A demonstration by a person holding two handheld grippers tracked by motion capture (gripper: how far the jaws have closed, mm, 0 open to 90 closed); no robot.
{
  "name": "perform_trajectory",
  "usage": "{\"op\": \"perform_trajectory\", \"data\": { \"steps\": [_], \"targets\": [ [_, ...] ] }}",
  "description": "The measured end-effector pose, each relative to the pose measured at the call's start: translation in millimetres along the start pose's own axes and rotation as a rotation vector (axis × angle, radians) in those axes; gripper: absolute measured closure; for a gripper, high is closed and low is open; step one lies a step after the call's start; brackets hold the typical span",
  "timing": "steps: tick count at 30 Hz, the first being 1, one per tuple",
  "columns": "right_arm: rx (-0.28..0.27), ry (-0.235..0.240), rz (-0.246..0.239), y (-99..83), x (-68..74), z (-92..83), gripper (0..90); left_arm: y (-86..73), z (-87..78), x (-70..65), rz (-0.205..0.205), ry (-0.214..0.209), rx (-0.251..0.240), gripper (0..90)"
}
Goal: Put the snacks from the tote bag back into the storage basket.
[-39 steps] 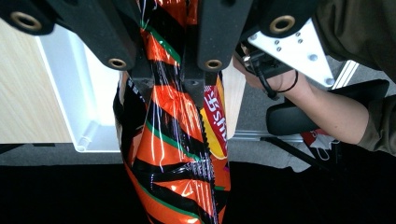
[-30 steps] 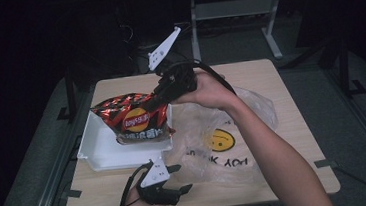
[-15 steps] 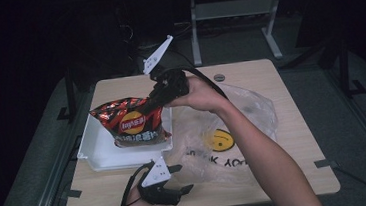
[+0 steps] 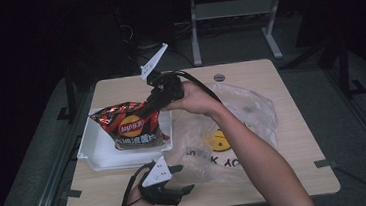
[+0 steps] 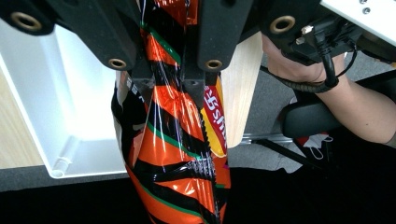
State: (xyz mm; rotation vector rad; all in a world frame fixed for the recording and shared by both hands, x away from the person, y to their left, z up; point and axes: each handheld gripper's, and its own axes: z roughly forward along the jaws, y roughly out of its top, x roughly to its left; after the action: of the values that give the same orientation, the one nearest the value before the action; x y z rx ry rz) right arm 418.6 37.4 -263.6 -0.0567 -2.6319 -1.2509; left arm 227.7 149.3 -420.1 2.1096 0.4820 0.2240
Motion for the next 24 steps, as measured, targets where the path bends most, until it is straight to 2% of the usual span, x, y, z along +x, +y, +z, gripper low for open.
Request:
{"op": "perform_trajectory", "data": {
  "steps": [5,8,11,12,15,23,24],
  "targets": [
    [0.01,0.007,0.003,-2.5,-5.5,6.7,81.8,0.1,-0.7,-0.4,-0.002,0.003,-0.017,32.4],
    [0.021,0.01,0.021,-4.8,-7.7,11.3,81.7,0.3,-0.4,-0.3,0.003,0.001,-0.012,32.4],
    [0.036,0.012,0.022,-8.6,-12.9,16.8,81.7,0.6,-0.7,0.4,0.019,0.004,-0.004,32.4],
    [0.034,0.013,0.021,-9.8,-14.7,18.2,81.7,0.5,-0.5,-0.2,0.012,0.002,-0.011,32.4],
    [0.039,0.025,0.045,-14.6,-20.4,22.9,81.6,0.4,-0.4,-0.3,0.016,0.002,-0.008,32.5],
    [0.061,0.033,0.074,-26.8,-29.7,36.0,80.5,0.3,-0.2,-2.2,0.002,-0.004,-0.007,32.5],
    [0.06,0.03,0.076,-28.7,-31.2,36.7,80.2,0.5,-0.4,-1.8,0.012,-0.004,-0.005,32.5]
  ]
}}
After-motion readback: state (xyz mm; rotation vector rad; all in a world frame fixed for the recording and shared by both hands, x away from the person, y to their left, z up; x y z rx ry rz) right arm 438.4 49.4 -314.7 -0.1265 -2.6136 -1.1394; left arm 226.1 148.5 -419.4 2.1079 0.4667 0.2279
